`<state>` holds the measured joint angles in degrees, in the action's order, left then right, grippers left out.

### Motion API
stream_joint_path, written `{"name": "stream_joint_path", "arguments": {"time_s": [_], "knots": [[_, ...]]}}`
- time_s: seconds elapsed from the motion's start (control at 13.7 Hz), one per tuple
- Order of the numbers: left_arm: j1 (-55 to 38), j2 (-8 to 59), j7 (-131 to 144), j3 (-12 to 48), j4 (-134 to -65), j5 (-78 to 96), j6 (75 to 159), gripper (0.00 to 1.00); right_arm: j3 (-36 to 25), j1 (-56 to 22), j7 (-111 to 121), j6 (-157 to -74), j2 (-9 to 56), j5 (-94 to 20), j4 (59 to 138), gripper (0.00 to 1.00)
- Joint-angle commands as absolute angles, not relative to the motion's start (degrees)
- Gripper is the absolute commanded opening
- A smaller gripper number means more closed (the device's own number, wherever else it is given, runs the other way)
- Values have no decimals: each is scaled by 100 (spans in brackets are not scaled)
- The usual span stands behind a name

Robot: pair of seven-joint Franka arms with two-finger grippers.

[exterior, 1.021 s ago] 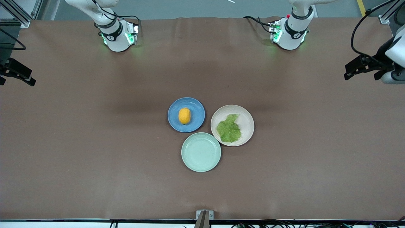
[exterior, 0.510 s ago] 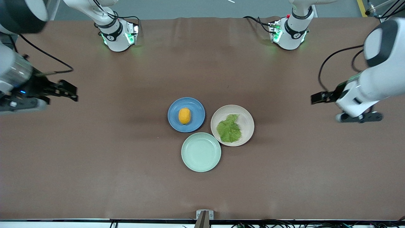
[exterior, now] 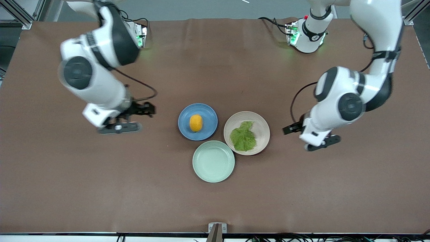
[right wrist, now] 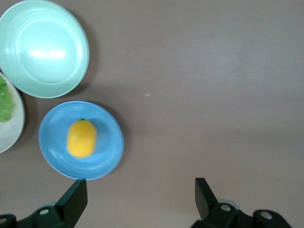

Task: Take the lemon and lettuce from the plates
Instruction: 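Reach the right gripper to the lemon while the left gripper reaches the lettuce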

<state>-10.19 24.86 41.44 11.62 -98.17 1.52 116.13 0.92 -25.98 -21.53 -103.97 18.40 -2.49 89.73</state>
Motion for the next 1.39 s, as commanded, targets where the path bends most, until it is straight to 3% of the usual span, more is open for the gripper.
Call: {"name": "stream_joint_path", "arguments": {"time_s": [0.0, 0.22, 0.51, 0.8, 0.95, 1.31], "knots": [[-1422, 3039, 4945, 1125, -9730, 193, 12249, 99, 18, -3119, -2592, -10940, 2107, -325, 9246, 100], [-1836, 3602, 5886, 1125, -9573, 185, 12919, 94, 18, -3523, -3117, -11547, 2661, -343, 9264, 100], [-2180, 4087, 6363, 1116, -9325, 193, 13218, 74, 18, -3788, -3665, -12093, 3251, -343, 9264, 100], [-2180, 4184, 6468, 1116, -9316, 237, 13245, 20, 18, -3744, -3656, -12654, 3647, -343, 9333, 100], [-2162, 4105, 6618, 1108, -9316, 185, 13245, 0, 26, -3788, -3656, -13321, 3726, -343, 9666, 100], [-1540, 2982, 6329, 1107, -9422, 167, 12571, 0, 44, -3832, -3665, -13456, 3657, -352, 10203, 99]]}}
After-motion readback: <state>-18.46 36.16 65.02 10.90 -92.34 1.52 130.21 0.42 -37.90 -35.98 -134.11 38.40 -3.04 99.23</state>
